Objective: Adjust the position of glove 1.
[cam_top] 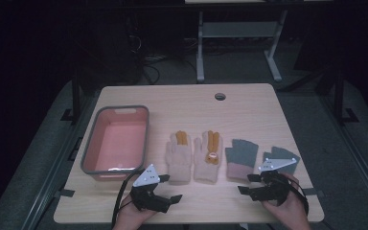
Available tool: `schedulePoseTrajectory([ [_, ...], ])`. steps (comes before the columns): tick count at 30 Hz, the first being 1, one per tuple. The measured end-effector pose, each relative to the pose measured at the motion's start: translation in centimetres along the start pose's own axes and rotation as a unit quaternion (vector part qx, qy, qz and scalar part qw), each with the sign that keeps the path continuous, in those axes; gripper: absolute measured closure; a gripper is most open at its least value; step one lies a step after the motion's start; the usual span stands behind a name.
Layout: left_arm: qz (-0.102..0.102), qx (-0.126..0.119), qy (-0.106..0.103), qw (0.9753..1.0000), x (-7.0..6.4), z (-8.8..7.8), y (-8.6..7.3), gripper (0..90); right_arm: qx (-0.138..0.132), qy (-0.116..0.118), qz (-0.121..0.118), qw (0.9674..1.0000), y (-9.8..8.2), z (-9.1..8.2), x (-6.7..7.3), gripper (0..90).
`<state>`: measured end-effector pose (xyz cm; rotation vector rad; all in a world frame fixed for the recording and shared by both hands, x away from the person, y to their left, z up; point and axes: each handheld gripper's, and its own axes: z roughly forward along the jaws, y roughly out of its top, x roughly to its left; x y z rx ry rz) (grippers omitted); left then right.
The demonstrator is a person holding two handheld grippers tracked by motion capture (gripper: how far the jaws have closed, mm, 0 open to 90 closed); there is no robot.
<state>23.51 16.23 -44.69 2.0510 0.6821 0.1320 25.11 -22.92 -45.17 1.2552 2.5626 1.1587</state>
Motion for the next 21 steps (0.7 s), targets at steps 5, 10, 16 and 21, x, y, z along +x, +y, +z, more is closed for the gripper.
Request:
schedulePoseTrajectory([
  [5,0.003,-0.002,0.001,1.0000,-0.2,-0.1,0.1,17.6,0.003,0.002,0.000,1.0000,-0.2,0.0,0.2,34.7],
  [10,0.002,-0.003,0.005,1.0000,-0.2,-0.2,0.0,17.6,0.006,0.002,-0.002,1.0000,-0.1,0.1,0.4,34.1],
  [16,0.003,-0.011,0.008,0.9999,-0.2,-0.7,0.0,17.6,0.005,0.012,-0.010,0.9999,0.8,0.2,1.1,31.9],
  [21,0.003,-0.017,0.013,0.9998,-0.2,-0.7,0.2,17.4,0.018,0.032,-0.009,0.9993,1.7,0.3,1.0,31.0],
])
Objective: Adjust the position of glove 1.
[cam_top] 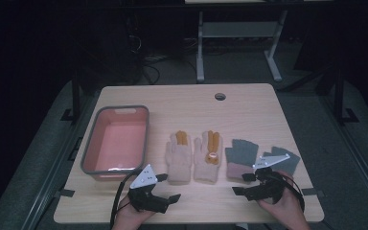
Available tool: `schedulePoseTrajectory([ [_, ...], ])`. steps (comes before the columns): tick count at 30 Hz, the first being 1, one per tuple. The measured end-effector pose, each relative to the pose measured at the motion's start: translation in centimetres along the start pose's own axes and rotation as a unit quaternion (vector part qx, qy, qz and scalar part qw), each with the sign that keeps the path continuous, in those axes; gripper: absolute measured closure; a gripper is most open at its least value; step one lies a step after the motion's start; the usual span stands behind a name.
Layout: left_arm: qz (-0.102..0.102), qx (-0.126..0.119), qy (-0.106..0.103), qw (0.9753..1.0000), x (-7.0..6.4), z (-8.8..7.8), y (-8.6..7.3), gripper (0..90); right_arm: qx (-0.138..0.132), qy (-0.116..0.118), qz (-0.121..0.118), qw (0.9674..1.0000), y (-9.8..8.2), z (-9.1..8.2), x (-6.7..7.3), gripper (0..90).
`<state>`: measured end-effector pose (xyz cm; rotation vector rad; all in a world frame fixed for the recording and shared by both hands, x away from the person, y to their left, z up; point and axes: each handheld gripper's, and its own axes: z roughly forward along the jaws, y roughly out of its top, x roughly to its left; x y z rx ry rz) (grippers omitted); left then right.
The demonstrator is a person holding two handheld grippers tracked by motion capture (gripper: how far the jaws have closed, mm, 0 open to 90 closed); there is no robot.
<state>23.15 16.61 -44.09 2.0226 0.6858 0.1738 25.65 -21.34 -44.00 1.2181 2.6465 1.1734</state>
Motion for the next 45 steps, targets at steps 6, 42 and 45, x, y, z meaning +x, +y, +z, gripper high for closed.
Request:
schedulePoseTrajectory([
  [6,0.002,-0.003,0.002,1.0000,0.0,-0.2,0.1,17.2,0.024,0.003,-0.020,0.9995,1.5,-0.2,0.4,30.9],
  [42,-0.001,-0.003,-0.004,1.0000,-0.1,-0.1,0.2,17.1,0.088,-0.013,-0.088,0.9921,12.6,3.8,1.0,30.8],
  [45,-0.003,-0.005,-0.004,1.0000,-0.1,-0.2,0.2,17.1,0.096,-0.015,-0.091,0.9912,12.9,4.2,1.0,31.0],
])
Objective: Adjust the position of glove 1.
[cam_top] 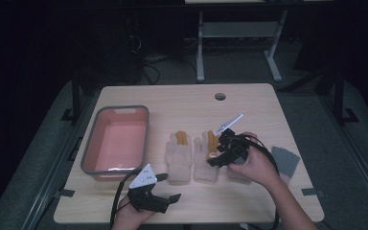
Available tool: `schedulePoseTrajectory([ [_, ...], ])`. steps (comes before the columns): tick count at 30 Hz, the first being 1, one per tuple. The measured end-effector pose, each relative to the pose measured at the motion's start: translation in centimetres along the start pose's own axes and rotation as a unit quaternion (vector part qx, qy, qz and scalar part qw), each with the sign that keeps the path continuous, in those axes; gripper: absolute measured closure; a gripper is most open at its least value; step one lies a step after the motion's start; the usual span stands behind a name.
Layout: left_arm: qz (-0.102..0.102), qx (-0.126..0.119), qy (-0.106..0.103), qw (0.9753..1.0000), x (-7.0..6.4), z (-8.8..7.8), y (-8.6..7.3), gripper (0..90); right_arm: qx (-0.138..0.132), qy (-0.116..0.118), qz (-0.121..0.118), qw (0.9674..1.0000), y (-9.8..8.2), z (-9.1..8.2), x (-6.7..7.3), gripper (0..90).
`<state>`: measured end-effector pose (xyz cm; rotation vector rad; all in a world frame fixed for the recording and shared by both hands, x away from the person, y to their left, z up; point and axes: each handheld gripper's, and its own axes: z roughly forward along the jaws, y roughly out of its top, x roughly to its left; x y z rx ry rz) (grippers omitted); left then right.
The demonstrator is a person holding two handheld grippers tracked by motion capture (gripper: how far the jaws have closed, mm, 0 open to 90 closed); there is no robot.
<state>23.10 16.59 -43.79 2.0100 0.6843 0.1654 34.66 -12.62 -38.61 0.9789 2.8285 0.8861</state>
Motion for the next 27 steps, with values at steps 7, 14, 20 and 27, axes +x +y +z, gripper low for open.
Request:
schedulePoseTrajectory([
  [7,0.006,0.001,0.003,1.0000,-0.1,0.1,0.1,17.0,0.029,-0.009,0.014,0.9994,1.0,1.4,-0.8,35.6],
  [14,0.002,0.000,0.001,1.0000,-0.1,0.1,0.1,17.0,0.056,-0.018,0.025,0.9979,1.3,3.1,-1.6,35.6],
  [20,0.003,-0.001,-0.001,1.0000,-0.1,0.2,0.1,17.0,0.079,-0.027,0.029,0.9961,1.5,4.5,-1.9,38.1],
  [27,0.003,0.002,-0.002,1.0000,-0.1,0.2,0.1,17.0,0.102,-0.037,0.027,0.9937,1.3,5.8,-2.0,41.4],
])
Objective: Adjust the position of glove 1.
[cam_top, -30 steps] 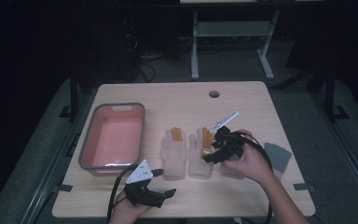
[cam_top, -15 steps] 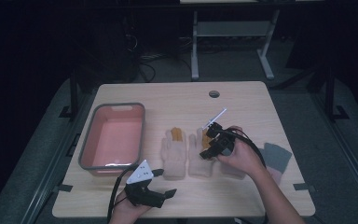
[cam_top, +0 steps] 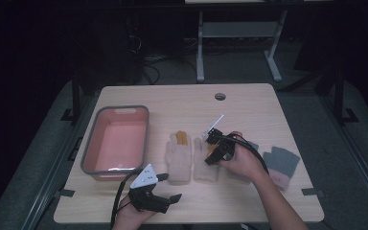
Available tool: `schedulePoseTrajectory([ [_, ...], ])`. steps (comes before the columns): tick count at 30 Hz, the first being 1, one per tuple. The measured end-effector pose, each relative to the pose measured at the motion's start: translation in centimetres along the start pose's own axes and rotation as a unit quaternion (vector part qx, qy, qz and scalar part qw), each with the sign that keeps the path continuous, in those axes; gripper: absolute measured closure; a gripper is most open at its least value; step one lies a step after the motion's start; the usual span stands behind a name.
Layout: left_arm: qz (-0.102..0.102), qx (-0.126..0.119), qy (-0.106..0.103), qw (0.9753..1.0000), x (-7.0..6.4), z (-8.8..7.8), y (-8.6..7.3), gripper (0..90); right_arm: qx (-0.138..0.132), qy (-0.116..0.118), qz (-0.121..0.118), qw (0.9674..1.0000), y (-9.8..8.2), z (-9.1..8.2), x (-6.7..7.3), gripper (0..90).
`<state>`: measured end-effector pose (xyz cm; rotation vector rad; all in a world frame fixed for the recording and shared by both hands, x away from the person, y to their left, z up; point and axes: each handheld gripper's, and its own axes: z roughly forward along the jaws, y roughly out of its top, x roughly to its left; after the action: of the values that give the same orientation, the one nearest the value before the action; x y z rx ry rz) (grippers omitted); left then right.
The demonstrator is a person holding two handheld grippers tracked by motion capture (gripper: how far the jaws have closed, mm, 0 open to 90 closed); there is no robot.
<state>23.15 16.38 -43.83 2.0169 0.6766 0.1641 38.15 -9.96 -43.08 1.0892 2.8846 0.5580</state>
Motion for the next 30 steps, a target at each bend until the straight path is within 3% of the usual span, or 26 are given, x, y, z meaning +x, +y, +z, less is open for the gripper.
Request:
schedulePoseTrajectory([
  [9,-0.004,0.000,0.000,1.0000,0.1,0.1,0.0,17.0,0.002,-0.039,-0.001,0.9992,-0.1,0.7,0.4,49.8],
  [14,-0.002,-0.002,0.002,1.0000,0.1,0.0,0.0,17.1,-0.003,-0.034,0.009,0.9994,-0.2,0.6,0.2,53.2],
  [30,-0.005,-0.011,0.008,0.9999,0.2,-0.3,0.1,17.1,-0.013,-0.037,-0.002,0.9992,0.0,-0.6,0.7,61.3],
])
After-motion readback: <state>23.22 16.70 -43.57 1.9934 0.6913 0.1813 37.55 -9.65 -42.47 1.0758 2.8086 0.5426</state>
